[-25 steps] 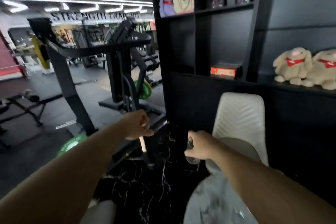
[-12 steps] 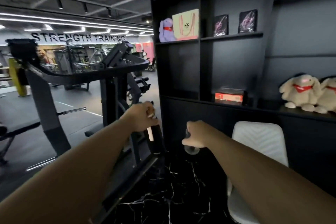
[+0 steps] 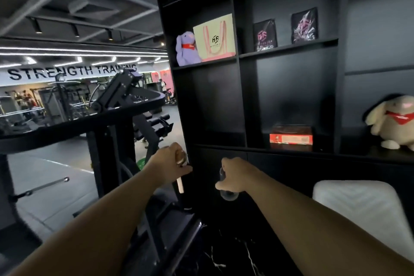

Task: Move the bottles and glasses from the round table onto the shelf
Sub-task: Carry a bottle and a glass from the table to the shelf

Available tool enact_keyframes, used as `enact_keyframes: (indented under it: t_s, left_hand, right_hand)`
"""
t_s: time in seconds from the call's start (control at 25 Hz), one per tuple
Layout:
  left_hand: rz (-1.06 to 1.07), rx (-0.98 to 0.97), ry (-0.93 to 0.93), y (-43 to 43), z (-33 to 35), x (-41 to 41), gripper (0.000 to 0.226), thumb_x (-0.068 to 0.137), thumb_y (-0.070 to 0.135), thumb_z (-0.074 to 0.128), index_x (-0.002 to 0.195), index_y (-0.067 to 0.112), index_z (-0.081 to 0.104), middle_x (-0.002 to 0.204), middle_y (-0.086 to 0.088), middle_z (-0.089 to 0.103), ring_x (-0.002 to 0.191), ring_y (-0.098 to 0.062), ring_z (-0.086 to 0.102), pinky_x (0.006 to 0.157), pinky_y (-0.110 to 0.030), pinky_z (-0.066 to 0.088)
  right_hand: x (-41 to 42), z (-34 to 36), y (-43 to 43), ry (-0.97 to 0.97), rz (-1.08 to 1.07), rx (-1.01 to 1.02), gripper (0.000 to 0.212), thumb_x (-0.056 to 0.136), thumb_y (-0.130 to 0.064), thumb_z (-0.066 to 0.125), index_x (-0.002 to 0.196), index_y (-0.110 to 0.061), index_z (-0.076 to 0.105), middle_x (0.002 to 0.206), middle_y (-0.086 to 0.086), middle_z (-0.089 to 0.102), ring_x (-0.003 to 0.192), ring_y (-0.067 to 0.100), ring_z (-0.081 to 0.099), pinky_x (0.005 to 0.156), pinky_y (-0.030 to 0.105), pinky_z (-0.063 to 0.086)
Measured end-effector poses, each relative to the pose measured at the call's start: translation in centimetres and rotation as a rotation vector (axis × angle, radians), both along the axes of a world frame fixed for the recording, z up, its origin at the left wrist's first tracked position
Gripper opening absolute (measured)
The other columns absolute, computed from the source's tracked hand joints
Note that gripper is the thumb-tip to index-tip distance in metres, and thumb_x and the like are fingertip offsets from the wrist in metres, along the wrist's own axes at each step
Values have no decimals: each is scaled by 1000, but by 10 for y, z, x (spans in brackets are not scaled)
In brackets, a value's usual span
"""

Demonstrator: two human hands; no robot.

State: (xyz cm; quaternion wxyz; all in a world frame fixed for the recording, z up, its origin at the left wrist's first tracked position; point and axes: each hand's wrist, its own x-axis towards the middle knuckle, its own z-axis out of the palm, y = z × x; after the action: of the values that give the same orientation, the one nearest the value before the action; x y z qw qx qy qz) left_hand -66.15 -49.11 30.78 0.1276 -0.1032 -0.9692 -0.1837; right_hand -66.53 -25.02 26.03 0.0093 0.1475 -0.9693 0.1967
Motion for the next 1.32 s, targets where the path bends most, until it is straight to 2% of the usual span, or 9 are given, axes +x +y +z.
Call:
enact_keyframes:
  t_s: [0.2, 0.36, 0.48, 0.56, 0.76, 0.88, 0.96, 1.12, 1.32]
  left_hand:
    - [-36, 83, 5, -1, 0, -177, 44, 80, 42, 84, 100, 24, 48, 88, 0, 56, 78, -22, 54, 71, -33, 42]
    - [-64, 122, 11, -14, -8, -304, 48, 78, 39, 86, 102, 26, 47, 94, -2, 62, 90, -25, 62, 81, -36, 51]
    - [-124, 97, 25, -23, -17, -403, 46, 76, 38, 85, 102, 24, 50, 89, 5, 60, 91, -22, 60, 72, -29, 45]
    - [-149, 75, 12, -31, -28, -486, 47, 75, 41, 84, 104, 27, 51, 94, 1, 60, 91, -23, 60, 71, -29, 44]
    - [-190, 36, -97, -35, -51, -656, 62, 76, 40, 85, 128, 24, 55, 120, -8, 58, 105, -31, 63, 92, -41, 55]
    - [-208, 45, -130, -16, -70, -735, 57, 76, 34, 86, 120, 21, 52, 118, -12, 57, 100, -31, 62, 83, -36, 51]
    - [-211, 50, -150, 2, -87, -786, 54, 74, 31, 86, 113, 21, 49, 115, -11, 57, 97, -31, 64, 75, -34, 47]
    - [-179, 62, -185, 38, -116, -876, 60, 73, 29, 86, 119, 20, 49, 119, -6, 49, 89, -23, 61, 70, -32, 48]
    - [-159, 53, -224, 74, -144, -972, 67, 74, 26, 85, 130, 18, 49, 127, -9, 48, 97, -28, 65, 79, -38, 57]
  right_hand:
    - [-172, 16, -9, -9, 9, 29, 44, 80, -46, 73, 105, -18, 50, 106, 5, 60, 89, 24, 62, 68, 36, 53]
    - [-293, 13, -21, 17, -18, 44, 47, 75, -46, 76, 106, -19, 53, 103, 2, 61, 87, 20, 64, 74, 41, 59]
    - [-378, 0, -21, 38, -71, 57, 48, 73, -48, 77, 105, -20, 54, 99, -1, 62, 84, 17, 63, 74, 39, 59]
    - [-447, -18, -25, 31, -111, 49, 49, 73, -48, 78, 105, -20, 55, 97, -3, 62, 83, 14, 63, 73, 36, 58]
    - [-594, -51, -37, -62, -192, 31, 44, 73, -45, 76, 101, -21, 52, 95, -5, 62, 82, 13, 63, 61, 28, 49]
    - [-666, -65, -36, -133, -222, 45, 51, 75, -46, 75, 110, -17, 52, 97, -2, 58, 82, 18, 59, 58, 29, 44]
    - [-718, -80, -26, -211, -244, 79, 58, 79, -46, 75, 121, -14, 51, 102, 1, 55, 86, 23, 58, 63, 32, 44]
    - [-813, -114, 8, -198, -352, 88, 62, 77, -48, 76, 126, -17, 53, 125, 7, 62, 108, 29, 63, 81, 37, 53]
    - [-913, -153, 58, -182, -395, 68, 71, 80, -46, 76, 137, -16, 47, 135, 10, 58, 121, 31, 58, 93, 39, 50]
